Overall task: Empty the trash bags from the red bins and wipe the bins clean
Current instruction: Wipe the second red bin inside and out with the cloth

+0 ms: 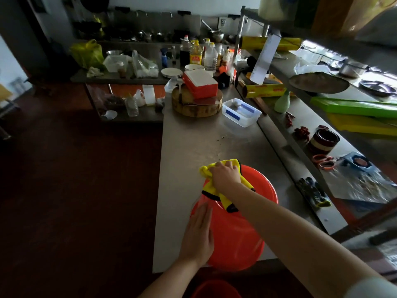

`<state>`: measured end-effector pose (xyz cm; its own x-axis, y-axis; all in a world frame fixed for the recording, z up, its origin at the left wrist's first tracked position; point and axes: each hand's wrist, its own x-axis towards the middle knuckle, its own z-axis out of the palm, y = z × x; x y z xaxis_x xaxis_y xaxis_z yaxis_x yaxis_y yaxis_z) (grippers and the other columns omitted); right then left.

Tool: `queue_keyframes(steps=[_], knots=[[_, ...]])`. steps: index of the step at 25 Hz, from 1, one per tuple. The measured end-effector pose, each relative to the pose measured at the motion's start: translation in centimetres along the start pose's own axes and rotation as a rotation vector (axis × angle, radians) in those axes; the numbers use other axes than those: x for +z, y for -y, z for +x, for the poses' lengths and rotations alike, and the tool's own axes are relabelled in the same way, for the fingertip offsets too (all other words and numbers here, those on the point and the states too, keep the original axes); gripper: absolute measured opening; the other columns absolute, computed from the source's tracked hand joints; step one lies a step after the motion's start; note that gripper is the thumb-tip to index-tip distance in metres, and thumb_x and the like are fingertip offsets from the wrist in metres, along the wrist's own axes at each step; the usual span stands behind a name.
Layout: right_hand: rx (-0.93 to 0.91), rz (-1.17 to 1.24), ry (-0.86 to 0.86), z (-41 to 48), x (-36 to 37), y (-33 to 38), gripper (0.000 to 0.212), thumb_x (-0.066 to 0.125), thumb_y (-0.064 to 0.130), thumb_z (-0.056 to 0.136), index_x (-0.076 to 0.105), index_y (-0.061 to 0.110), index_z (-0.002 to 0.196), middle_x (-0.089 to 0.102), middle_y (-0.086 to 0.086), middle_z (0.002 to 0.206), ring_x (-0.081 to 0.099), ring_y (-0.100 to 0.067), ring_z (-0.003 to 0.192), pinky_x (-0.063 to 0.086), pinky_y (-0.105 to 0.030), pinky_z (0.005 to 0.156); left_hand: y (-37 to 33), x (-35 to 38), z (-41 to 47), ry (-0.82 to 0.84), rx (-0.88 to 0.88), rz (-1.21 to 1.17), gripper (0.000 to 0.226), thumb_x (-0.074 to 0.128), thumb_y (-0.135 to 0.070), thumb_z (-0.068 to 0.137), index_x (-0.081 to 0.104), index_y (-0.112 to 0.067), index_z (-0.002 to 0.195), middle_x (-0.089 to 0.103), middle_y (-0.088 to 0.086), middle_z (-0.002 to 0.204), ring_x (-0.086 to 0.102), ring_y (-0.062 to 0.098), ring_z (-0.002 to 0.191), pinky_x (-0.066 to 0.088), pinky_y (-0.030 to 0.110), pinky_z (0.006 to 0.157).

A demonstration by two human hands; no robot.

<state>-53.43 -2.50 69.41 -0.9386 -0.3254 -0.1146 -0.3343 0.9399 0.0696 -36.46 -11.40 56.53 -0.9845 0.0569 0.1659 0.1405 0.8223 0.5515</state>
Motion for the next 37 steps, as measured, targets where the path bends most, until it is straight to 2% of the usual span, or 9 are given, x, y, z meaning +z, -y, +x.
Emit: queue_keyframes(steps=[4,10,16,21,25,27,29,33,37], knots=[[0.050,0.048,-0.032,1.6,0.6,-2.9,0.030,0.045,0.017,0.098,0.059,0.024,0.125,0.055,-0.004,0.133,0.045,-0.037,0.124,0.040,-0.046,0.096,-0.9,-0.1,0.2,-0.054,0.020,0.004,0.072,0.040,-0.021,0.098,0.006,-0.028,0.160,0.003,-0.006,0.168,-0.003,0.011,0.155,0.012,0.040,0.125],[0.137,0.092,-0.045,1.4,1.2,-8.9,0.032,0.048,0.017,0.097,0.058,0.027,0.126,0.055,-0.003,0.131,0.045,-0.036,0.125,0.040,-0.046,0.100,-2.8,-0.4,1.9,-0.077,0.032,0.055,0.059,0.030,-0.027,0.102,0.019,-0.029,0.160,0.009,-0.011,0.167,-0.002,0.009,0.154,0.003,0.037,0.125],[0.146,0.214,-0.047,-1.1,2.4,-14.2,0.033,0.046,0.024,0.100,0.057,0.034,0.130,0.053,0.001,0.136,0.043,-0.032,0.124,0.039,-0.044,0.100,-5.5,-0.7,4.8,-0.076,0.050,0.137,0.058,0.026,-0.029,0.098,0.038,-0.023,0.154,0.026,-0.010,0.163,0.004,0.008,0.154,0.000,0.043,0.126],[0.015,0.382,0.005,-4.0,2.8,-16.2,0.054,0.053,0.046,0.097,0.040,0.042,0.149,0.035,0.007,0.157,0.031,-0.029,0.143,0.032,-0.047,0.113,-9.4,-0.8,8.6,-0.082,0.019,0.062,0.047,0.040,-0.027,0.102,0.047,-0.021,0.148,0.046,0.002,0.154,0.032,0.017,0.148,0.017,0.041,0.124],[0.081,0.371,-0.066,-7.1,3.7,-17.1,0.073,0.053,0.067,0.090,0.030,0.039,0.154,0.028,0.001,0.162,0.025,-0.027,0.148,0.024,-0.047,0.120,-11.9,-1.0,12.3,0.078,-0.092,-0.060,0.051,0.042,-0.041,0.105,0.050,-0.009,0.144,0.053,0.014,0.145,0.046,0.030,0.136,0.034,0.037,0.112],[0.115,0.346,-0.107,-8.8,4.2,-17.1,0.071,0.053,0.068,0.090,0.035,0.037,0.151,0.032,-0.003,0.159,0.029,-0.029,0.145,0.028,-0.047,0.115,-12.8,-0.7,13.5,0.135,-0.105,-0.073,0.044,0.051,-0.045,0.101,0.059,-0.005,0.117,0.065,0.019,0.120,0.058,0.038,0.115,0.043,0.042,0.092],[0.178,0.337,-0.156,-10.3,4.7,-17.0,0.064,0.054,0.067,0.090,0.043,0.033,0.143,0.042,-0.005,0.148,0.039,-0.031,0.136,0.037,-0.047,0.106,-13.6,-0.3,14.3,0.115,-0.133,-0.069,0.031,0.061,-0.037,0.096,0.059,-0.006,0.100,0.068,0.020,0.106,0.061,0.040,0.104,0.042,0.043,0.082],[0.336,0.369,-0.130,-13.0,5.2,-16.8,0.069,0.057,0.068,0.086,0.043,0.024,0.138,0.045,-0.007,0.135,0.048,-0.033,0.123,0.046,-0.046,0.094,-13.9,0.1,14.9,0.046,-0.214,-0.086,0.021,0.067,-0.023,0.089,0.064,-0.005,0.098,0.070,0.020,0.106,0.062,0.040,0.106,0.041,0.041,0.085],[0.356,0.445,-0.118,-14.7,5.9,-16.0,0.065,0.060,0.066,0.087,0.046,0.019,0.129,0.051,-0.006,0.124,0.057,-0.031,0.112,0.052,-0.045,0.084,-13.8,0.2,14.7,0.020,-0.253,-0.129,0.033,0.068,-0.023,0.089,0.066,-0.007,0.118,0.070,0.017,0.117,0.061,0.038,0.114,0.040,0.038,0.091]])
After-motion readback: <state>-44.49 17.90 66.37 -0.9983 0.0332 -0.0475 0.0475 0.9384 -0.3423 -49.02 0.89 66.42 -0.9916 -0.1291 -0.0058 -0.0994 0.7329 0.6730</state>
